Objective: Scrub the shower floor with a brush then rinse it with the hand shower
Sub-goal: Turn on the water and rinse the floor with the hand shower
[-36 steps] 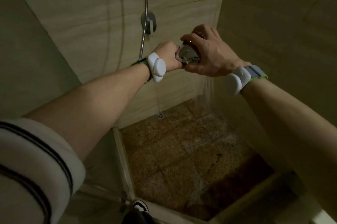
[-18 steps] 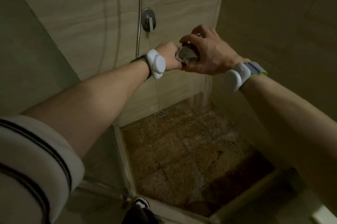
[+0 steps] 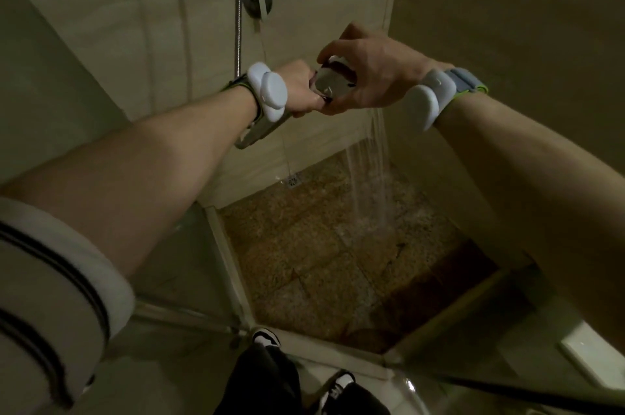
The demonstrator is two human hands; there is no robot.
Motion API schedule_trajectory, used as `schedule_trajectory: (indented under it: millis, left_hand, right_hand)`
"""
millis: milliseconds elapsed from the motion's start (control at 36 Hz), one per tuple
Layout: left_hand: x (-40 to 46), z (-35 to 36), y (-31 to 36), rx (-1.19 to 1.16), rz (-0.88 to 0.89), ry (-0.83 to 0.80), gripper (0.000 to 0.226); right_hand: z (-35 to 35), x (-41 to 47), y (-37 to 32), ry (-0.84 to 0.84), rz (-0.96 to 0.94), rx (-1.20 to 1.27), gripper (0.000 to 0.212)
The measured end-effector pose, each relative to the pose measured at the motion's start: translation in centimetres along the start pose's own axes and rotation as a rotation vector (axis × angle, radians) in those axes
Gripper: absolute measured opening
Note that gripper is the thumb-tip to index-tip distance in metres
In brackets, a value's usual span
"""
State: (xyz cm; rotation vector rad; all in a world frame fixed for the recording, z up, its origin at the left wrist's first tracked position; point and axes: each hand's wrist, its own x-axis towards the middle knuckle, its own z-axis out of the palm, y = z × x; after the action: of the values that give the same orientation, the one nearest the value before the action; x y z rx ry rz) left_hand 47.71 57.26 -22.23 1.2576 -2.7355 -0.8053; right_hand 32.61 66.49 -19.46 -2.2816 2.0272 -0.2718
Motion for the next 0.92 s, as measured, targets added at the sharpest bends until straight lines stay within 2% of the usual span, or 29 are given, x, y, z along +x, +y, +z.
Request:
schedule_trajectory:
  millis: [111, 194, 361, 472, 639, 806, 917]
  left_hand:
    - [0.1, 0.2, 0.2, -0.021, 0.003, 0.085, 0.018]
    - [0.3, 0.2, 0.4, -0.054, 0.009, 0.089, 0.008]
    - [0.3, 0.6, 0.7, -0.003, -0.023, -0.022, 0.026]
    - [0.1, 1.2, 0.7, -0.108, -0.026, -0.033, 0.028]
    - [0.3, 1.2, 0.7, -0.094, -0.028, 0.036, 0.004]
    - [0.6, 1.3, 0.5, -0.039, -0.036, -0.054, 0.028]
    - [0.6, 1.4, 0.6, -0.010, -0.029, -0.089, 0.029]
  right_hand:
    - [-0.4, -0.1, 0.0, 0.071, -0.021, -0.055, 0.083]
    - [-0.7, -0.2, -0.2, 0.092, -0.008, -0.098, 0.081]
    - [-0.6, -0.5, -0.3, -0.022, 0.028, -0.087, 0.080]
    - [-0.5, -0.4, -0.3, -0.041, 0.030, -0.087, 0.080]
    - [-1.0, -0.4, -0.4, -0.009, 0.024, -0.106, 0.077]
    - [-1.1, -0.6, -0.3, -0.106, 0.043, -0.083, 0.075]
    - [-0.9, -0.4, -0.1, -0.142, 0.061, -0.064, 0.075]
